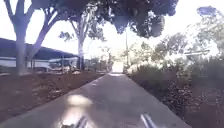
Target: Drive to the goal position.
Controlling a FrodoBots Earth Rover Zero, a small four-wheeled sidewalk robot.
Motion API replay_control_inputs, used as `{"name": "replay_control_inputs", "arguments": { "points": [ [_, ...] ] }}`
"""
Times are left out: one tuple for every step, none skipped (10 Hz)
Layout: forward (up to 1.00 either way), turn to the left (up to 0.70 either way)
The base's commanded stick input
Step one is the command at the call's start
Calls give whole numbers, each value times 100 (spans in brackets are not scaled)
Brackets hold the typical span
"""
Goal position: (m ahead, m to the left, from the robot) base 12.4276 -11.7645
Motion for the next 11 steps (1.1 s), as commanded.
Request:
{"name": "replay_control_inputs", "arguments": {
  "points": [
    [100, 0],
    [100, 0],
    [100, 0],
    [100, 0],
    [100, 0],
    [100, 0],
    [100, 0],
    [100, 0],
    [100, 0],
    [100, 0],
    [100, 0]
  ]
}}
